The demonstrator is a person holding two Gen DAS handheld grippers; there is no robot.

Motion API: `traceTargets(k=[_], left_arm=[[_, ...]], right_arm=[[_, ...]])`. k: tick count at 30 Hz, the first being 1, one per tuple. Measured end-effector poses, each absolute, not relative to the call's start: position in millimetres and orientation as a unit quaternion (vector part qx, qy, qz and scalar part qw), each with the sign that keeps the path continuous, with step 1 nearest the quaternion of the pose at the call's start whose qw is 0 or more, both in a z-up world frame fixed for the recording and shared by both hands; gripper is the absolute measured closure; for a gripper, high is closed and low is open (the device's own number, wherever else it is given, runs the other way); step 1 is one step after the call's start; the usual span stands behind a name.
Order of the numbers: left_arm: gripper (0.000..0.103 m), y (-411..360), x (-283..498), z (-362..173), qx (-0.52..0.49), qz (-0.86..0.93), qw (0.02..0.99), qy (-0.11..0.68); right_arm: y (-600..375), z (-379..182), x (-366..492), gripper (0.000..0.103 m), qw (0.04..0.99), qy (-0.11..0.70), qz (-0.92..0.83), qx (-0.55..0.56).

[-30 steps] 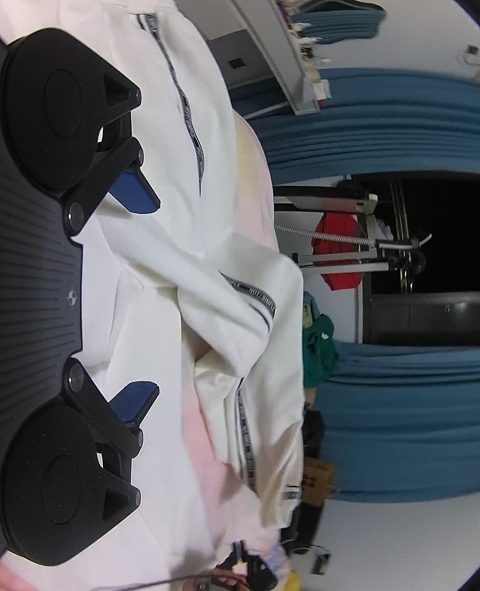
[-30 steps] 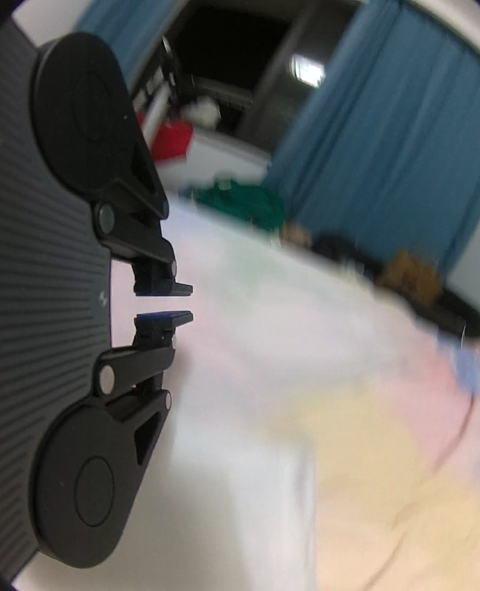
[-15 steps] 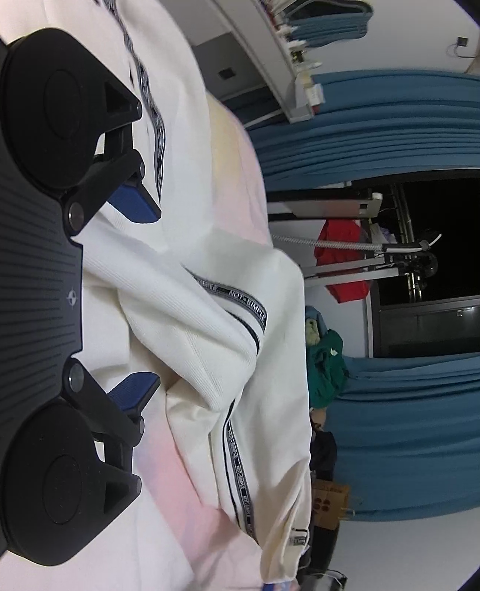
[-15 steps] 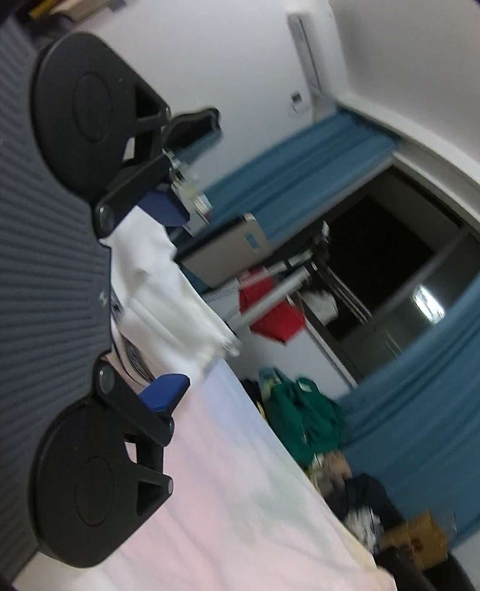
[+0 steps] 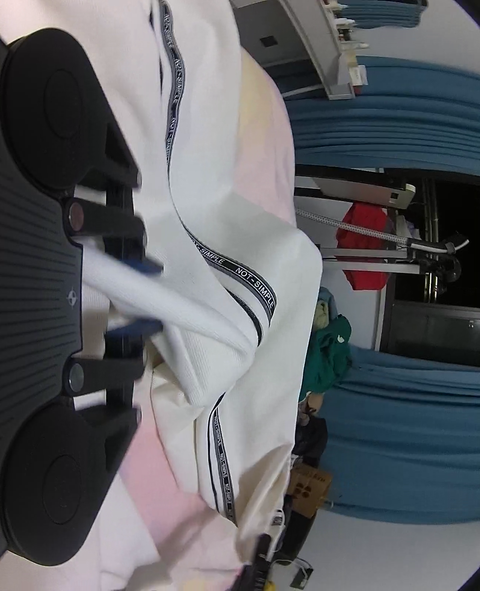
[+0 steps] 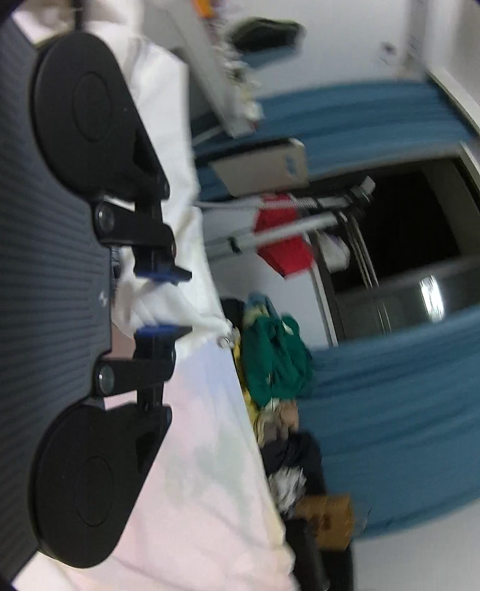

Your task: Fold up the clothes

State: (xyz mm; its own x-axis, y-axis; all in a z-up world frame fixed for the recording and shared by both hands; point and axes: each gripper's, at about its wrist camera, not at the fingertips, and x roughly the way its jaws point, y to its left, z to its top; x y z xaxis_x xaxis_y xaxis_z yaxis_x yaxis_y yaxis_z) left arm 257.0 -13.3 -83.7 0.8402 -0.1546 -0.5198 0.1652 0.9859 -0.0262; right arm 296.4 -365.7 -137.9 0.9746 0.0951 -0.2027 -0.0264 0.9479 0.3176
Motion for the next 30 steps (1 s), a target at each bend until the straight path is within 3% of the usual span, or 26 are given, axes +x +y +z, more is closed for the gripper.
traceTargets(k=[2, 7, 11, 16, 22, 25, 28, 30], left_arm=[[0.097, -8, 254, -78, 0.005, -0.076, 0.963, 0.26], [0.098, 18, 251, -57, -0.038, -0.073, 0.968, 0.238], [0.098, 20, 243, -51, -0.036, -0.087, 0.968, 0.233], [0.098, 8, 230, -52, -0.017, -0.083, 0.971, 0.222], [0.098, 17, 217, -43, -0.046, -0.066, 0.979, 0.188], [0.098, 24, 217, -37, -0.065, -0.054, 0.981, 0.174], [0.097, 26, 222, -40, -0.055, -0.052, 0.98, 0.182], [0.097, 22, 226, -46, -0.037, -0.057, 0.979, 0.193]], right_arm=[[-382, -133, 291, 0.085, 0.972, 0.09, 0.004, 0.218], [-452, -128, 262, 0.089, 0.916, 0.024, -0.092, 0.391], [-494, -151, 245, 0.089, 0.858, 0.028, -0.18, 0.48], [-499, -161, 223, 0.089, 0.859, 0.044, -0.194, 0.473], [-458, -93, 191, 0.089, 0.895, -0.028, -0.168, 0.413], [-420, -46, 186, 0.089, 0.926, -0.071, -0.187, 0.32], [-411, -34, 228, 0.089, 0.929, -0.054, -0.237, 0.277], [-420, -45, 282, 0.088, 0.928, -0.002, -0.249, 0.277]])
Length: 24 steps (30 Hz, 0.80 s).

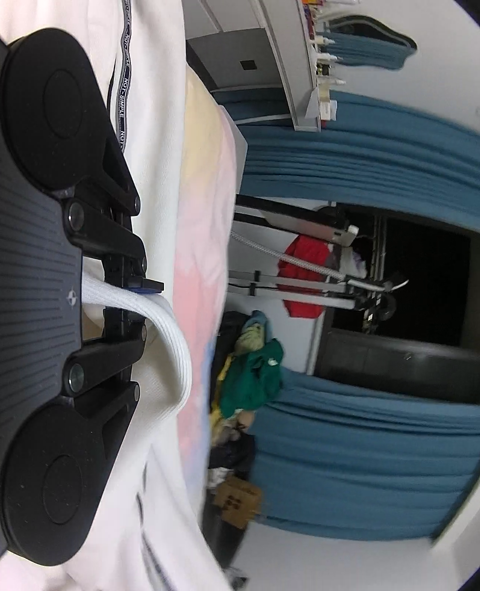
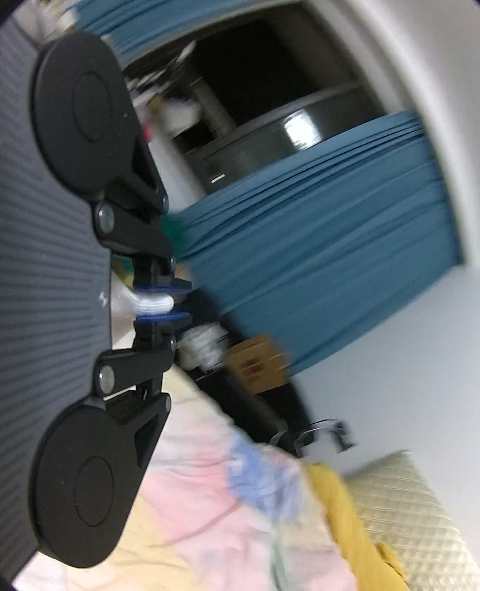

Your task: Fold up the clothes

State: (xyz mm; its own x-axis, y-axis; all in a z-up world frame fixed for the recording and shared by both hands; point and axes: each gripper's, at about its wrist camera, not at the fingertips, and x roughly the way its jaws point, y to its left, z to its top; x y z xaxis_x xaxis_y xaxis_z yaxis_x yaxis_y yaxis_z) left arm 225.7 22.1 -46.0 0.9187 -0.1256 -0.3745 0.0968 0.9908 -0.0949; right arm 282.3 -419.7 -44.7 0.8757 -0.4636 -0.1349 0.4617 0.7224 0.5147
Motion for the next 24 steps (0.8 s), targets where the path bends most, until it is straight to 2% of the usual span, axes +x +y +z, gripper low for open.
traceTargets(k=[4, 7, 8, 9, 11, 12, 18, 22, 24], left_arm=[[0.097, 6, 230, -62, 0.001, -0.074, 0.975, 0.209], [0.097, -3, 232, -74, 0.015, -0.088, 0.971, 0.223], [0.097, -4, 232, -77, 0.015, -0.091, 0.969, 0.227], [0.097, -4, 231, -79, 0.019, -0.093, 0.969, 0.229], [0.097, -6, 230, -85, 0.028, -0.095, 0.968, 0.23], [0.097, -7, 229, -88, 0.033, -0.096, 0.968, 0.23], [0.097, -3, 225, -95, 0.028, -0.088, 0.966, 0.241], [0.097, 0, 218, -95, 0.022, -0.079, 0.966, 0.246], [0.097, -1, 217, -94, 0.025, -0.077, 0.966, 0.247]], right_arm=[[-457, -97, 374, 0.087, 0.918, 0.125, -0.218, 0.307], [-480, -136, 396, 0.08, 0.901, 0.198, -0.192, 0.334], [-482, -141, 387, 0.07, 0.899, 0.196, -0.193, 0.342], [-486, -145, 376, 0.05, 0.897, 0.185, -0.195, 0.35], [-484, -151, 342, 0.029, 0.89, 0.157, -0.201, 0.378], [-484, -153, 325, 0.026, 0.886, 0.142, -0.204, 0.391], [-462, -169, 230, 0.026, 0.851, 0.128, -0.232, 0.453], [-469, -197, 216, 0.027, 0.807, 0.207, -0.195, 0.518], [-468, -204, 222, 0.034, 0.809, 0.236, -0.162, 0.514]])
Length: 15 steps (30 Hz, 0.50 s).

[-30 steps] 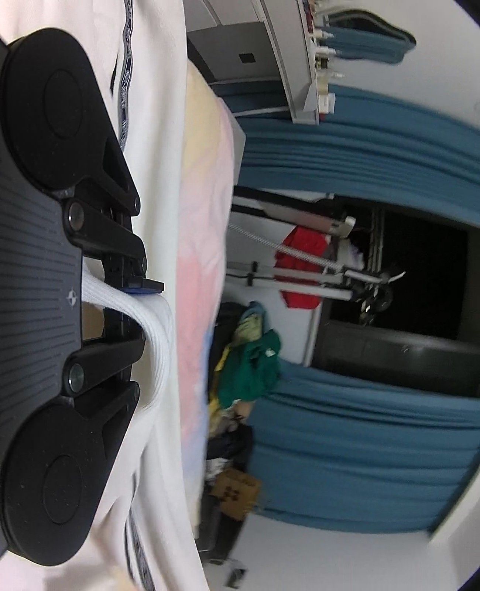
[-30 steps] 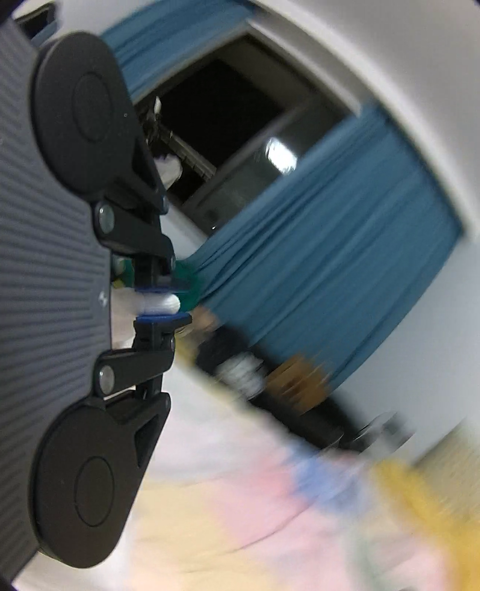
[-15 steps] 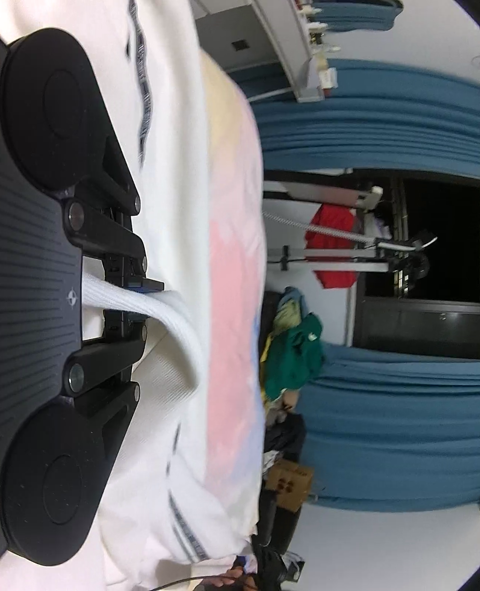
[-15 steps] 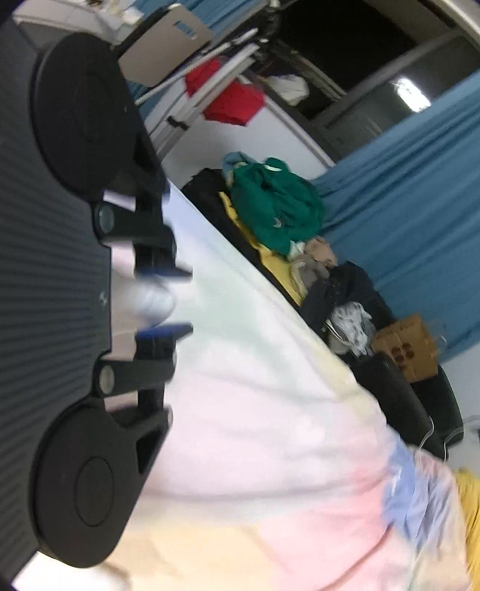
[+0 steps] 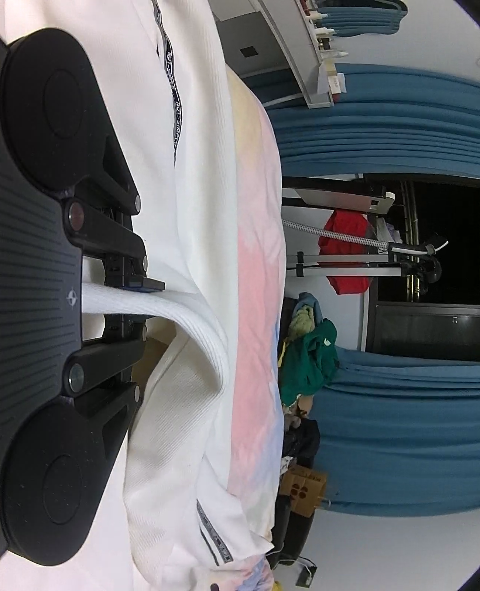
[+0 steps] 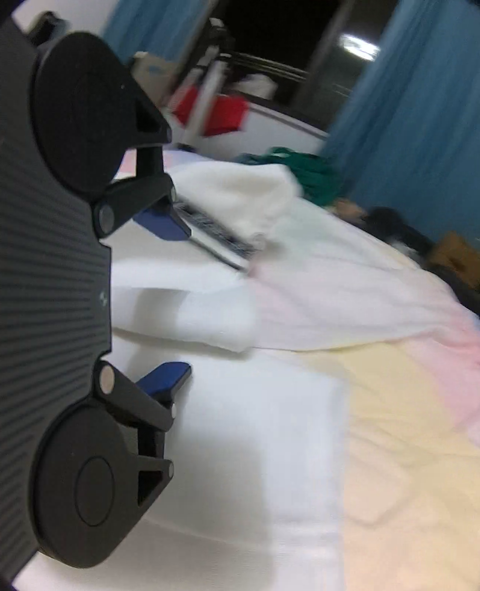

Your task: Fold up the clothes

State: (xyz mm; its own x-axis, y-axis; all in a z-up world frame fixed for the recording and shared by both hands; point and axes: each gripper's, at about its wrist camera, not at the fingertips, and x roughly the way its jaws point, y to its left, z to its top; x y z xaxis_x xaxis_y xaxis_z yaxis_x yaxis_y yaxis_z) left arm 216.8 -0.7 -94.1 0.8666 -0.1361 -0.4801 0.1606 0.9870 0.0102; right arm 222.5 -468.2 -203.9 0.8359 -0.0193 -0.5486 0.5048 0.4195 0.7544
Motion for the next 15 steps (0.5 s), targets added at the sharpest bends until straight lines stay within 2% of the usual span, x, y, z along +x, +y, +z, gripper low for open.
traceTargets(k=[1, 2, 3, 4, 5, 6, 9, 15], left_arm=[[0.097, -1, 216, -94, 0.027, -0.075, 0.966, 0.247], [0.097, -2, 216, -93, 0.029, -0.074, 0.966, 0.247], [0.097, -2, 216, -93, 0.031, -0.073, 0.966, 0.246], [0.097, -3, 215, -93, 0.033, -0.071, 0.966, 0.246], [0.097, -3, 215, -93, 0.036, -0.07, 0.966, 0.246], [0.097, -4, 215, -93, 0.04, -0.07, 0.966, 0.245], [0.097, -5, 216, -93, 0.043, -0.072, 0.967, 0.241], [0.097, -8, 214, -86, 0.067, -0.088, 0.97, 0.217]], right_arm=[[-465, -204, 226, 0.035, 0.816, 0.242, -0.145, 0.504], [-463, -204, 231, 0.041, 0.823, 0.249, -0.139, 0.491], [-462, -205, 237, 0.051, 0.826, 0.252, -0.142, 0.483], [-462, -207, 243, 0.058, 0.829, 0.254, -0.146, 0.476], [-463, -211, 249, 0.077, 0.829, 0.254, -0.155, 0.473], [-465, -214, 256, 0.087, 0.829, 0.255, -0.164, 0.471], [-467, -220, 276, 0.093, 0.832, 0.243, -0.18, 0.465], [-480, -204, 294, 0.097, 0.843, 0.181, -0.199, 0.466]])
